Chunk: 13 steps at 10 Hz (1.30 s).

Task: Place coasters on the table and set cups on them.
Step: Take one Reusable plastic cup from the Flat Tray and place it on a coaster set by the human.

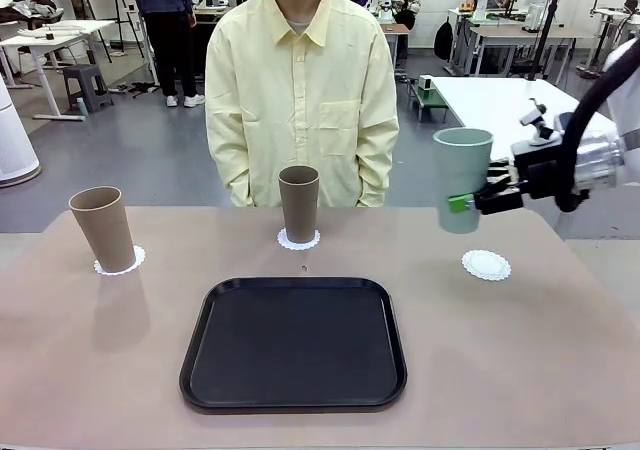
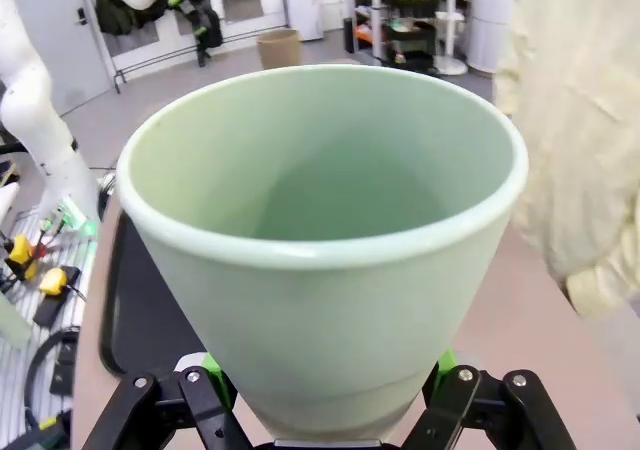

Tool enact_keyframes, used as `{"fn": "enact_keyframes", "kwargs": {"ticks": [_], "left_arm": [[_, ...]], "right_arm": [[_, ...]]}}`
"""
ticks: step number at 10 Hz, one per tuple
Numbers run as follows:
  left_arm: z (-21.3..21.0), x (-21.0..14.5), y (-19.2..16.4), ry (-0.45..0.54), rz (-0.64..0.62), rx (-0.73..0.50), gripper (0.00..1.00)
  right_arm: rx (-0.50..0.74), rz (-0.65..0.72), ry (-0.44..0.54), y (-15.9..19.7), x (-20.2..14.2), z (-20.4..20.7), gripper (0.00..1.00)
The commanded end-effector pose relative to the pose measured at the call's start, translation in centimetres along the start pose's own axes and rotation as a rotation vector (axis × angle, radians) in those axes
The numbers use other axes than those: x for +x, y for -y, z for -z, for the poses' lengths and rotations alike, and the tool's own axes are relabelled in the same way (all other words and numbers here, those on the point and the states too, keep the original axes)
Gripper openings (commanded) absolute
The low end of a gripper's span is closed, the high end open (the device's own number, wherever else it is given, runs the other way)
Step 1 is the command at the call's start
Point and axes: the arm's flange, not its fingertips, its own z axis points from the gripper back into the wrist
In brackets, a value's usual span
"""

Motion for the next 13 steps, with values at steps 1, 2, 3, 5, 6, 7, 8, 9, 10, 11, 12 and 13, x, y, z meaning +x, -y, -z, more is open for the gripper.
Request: {"fn": "enact_keyframes", "kwargs": {"ticks": [1, 2, 3, 5, 6, 7, 8, 9, 10, 11, 12, 13], "left_arm": [[-0.2, -0.1, 0.2, 0.000, 0.008, -0.004, 1.00], [-0.2, -0.1, 0.2, 0.000, 0.008, -0.004, 1.00], [-0.2, -0.1, 0.2, 0.000, 0.008, -0.004, 1.00], [-0.2, -0.1, 0.2, 0.000, 0.008, -0.004, 1.00], [-0.2, -0.1, 0.2, 0.000, 0.008, -0.004, 1.00], [-0.2, -0.1, 0.2, 0.000, 0.008, -0.004, 1.00], [-0.2, -0.1, 0.2, 0.000, 0.008, -0.004, 1.00], [-0.2, -0.1, 0.2, 0.000, 0.008, -0.004, 1.00], [-0.2, -0.1, 0.2, 0.000, 0.008, -0.004, 1.00], [-0.2, -0.1, 0.2, 0.000, 0.008, -0.004, 1.00], [-0.2, -0.1, 0.2, 0.000, 0.008, -0.004, 1.00], [-0.2, -0.1, 0.2, 0.000, 0.008, -0.004, 1.00]], "right_arm": [[-0.020, -0.019, 0.027, 3.0, -1.4, -2.8, 0.82], [-0.031, -0.028, 0.040, 3.7, -2.5, -4.5, 0.82], [-0.052, -0.038, 0.057, 4.2, -3.4, -6.0, 0.82], [-0.082, -0.034, 0.088, 5.1, -4.7, -7.6, 0.82], [-0.088, -0.030, 0.096, 5.5, -5.2, -8.1, 0.82], [-0.095, -0.028, 0.101, 5.6, -5.6, -8.4, 0.82], [-0.099, -0.027, 0.103, 5.5, -5.7, -8.2, 0.82], [-0.129, -0.020, 0.106, 5.2, -5.5, -7.5, 0.82], [-0.095, -0.009, 0.067, 5.0, -5.9, -8.4, 0.82], [-0.095, -0.009, 0.067, 5.0, -5.9, -8.4, 0.82], [-0.095, -0.009, 0.067, 5.0, -5.9, -8.4, 0.82], [-0.095, -0.009, 0.067, 5.0, -5.9, -8.4, 0.82]]}}
